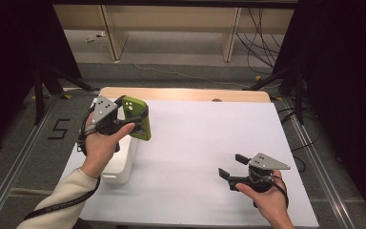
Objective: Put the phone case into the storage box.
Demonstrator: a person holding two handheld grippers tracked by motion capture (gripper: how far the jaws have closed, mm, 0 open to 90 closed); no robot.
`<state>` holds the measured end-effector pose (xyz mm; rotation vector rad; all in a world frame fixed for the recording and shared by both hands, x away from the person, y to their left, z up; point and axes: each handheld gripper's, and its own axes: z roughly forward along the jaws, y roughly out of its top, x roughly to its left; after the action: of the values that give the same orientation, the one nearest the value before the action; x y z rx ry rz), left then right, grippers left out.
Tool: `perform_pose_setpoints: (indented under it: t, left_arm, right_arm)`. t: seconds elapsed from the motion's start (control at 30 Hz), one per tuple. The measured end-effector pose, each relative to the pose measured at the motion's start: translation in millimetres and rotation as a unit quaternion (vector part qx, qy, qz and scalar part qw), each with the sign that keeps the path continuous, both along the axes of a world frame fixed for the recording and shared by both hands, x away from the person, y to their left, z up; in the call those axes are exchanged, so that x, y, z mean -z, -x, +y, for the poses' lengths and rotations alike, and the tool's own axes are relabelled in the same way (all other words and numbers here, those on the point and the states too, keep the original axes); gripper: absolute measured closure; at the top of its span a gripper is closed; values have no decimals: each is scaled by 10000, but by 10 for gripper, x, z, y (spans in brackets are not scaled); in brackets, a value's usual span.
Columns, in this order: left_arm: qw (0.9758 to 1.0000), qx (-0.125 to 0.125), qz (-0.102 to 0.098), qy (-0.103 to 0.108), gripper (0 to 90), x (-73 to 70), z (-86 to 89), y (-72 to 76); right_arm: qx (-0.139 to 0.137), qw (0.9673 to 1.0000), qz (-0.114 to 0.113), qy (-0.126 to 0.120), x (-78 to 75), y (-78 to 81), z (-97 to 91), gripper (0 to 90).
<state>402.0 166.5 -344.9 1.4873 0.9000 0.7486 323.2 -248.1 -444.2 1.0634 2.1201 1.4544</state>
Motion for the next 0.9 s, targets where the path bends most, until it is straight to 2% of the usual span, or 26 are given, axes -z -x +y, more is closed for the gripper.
perform_pose_setpoints:
  t: [0.37, 0.9]
  left_arm:
    - [10000, -79, 9, 4, 164, 2, 42, -25]
    - [9997, -222, -24, 27, 164, -26, 141, -57]
  right_arm:
    - [72, 9999, -90, 15, -10, 31, -108, 163]
    - [161, 9998, -127, 34, -12, 14, -142, 163]
